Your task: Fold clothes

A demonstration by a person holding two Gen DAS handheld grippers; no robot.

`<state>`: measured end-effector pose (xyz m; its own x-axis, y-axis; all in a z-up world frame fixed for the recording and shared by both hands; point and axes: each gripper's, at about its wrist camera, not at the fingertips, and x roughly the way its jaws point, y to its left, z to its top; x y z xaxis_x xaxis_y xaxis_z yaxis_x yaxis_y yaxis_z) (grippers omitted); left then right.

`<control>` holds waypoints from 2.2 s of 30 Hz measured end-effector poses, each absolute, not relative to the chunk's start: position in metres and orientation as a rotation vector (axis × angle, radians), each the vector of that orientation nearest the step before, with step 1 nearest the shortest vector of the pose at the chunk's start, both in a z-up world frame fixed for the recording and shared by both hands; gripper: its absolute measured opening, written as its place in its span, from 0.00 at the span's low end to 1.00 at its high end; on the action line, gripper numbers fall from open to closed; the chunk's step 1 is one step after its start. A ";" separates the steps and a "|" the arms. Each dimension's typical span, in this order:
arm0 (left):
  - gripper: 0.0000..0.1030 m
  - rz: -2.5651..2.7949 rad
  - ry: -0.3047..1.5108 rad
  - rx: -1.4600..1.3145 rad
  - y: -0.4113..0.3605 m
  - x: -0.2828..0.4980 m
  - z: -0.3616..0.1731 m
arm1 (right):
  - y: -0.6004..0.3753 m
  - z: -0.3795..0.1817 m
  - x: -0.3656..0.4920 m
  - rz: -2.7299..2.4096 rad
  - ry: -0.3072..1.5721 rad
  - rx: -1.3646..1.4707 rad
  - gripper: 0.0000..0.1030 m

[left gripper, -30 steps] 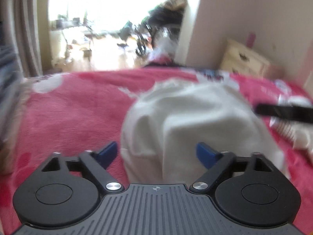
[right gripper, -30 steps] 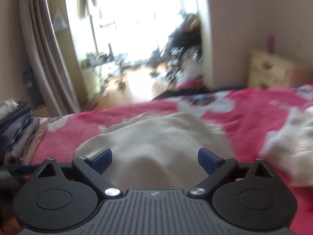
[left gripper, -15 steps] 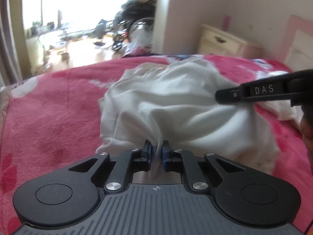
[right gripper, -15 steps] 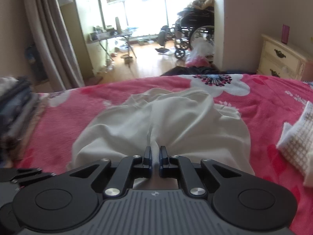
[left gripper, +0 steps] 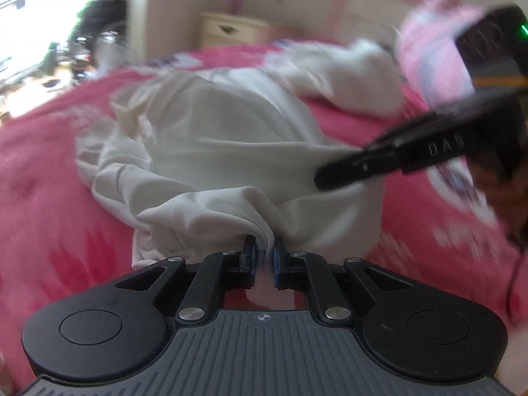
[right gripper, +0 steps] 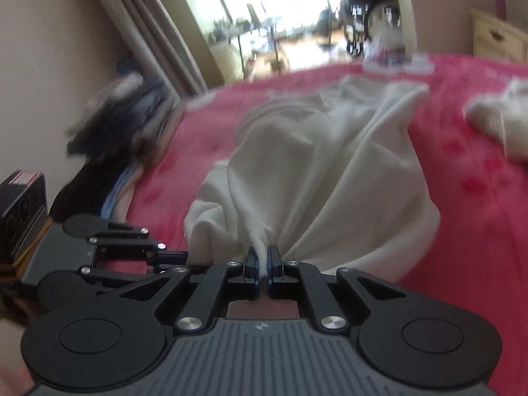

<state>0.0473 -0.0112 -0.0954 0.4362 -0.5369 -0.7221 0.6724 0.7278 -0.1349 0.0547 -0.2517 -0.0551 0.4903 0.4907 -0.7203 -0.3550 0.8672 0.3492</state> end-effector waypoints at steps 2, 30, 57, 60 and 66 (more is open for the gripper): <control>0.09 -0.803 0.864 0.226 -0.015 0.031 -0.104 | -0.257 -0.069 0.035 0.495 0.979 0.147 0.05; 0.10 -0.558 0.881 -0.049 0.030 0.109 -0.106 | -0.250 -0.048 0.096 0.422 0.960 0.364 0.38; 0.07 -1.104 0.767 0.253 -0.092 -0.047 -0.092 | -0.254 -0.052 0.032 0.414 1.017 0.191 0.39; 0.09 -1.095 0.779 0.269 -0.085 -0.044 -0.087 | -0.272 -0.058 0.032 0.374 1.011 0.260 0.10; 0.29 -0.994 0.752 0.213 -0.038 -0.013 -0.043 | -0.295 -0.034 0.014 0.299 0.903 0.180 0.08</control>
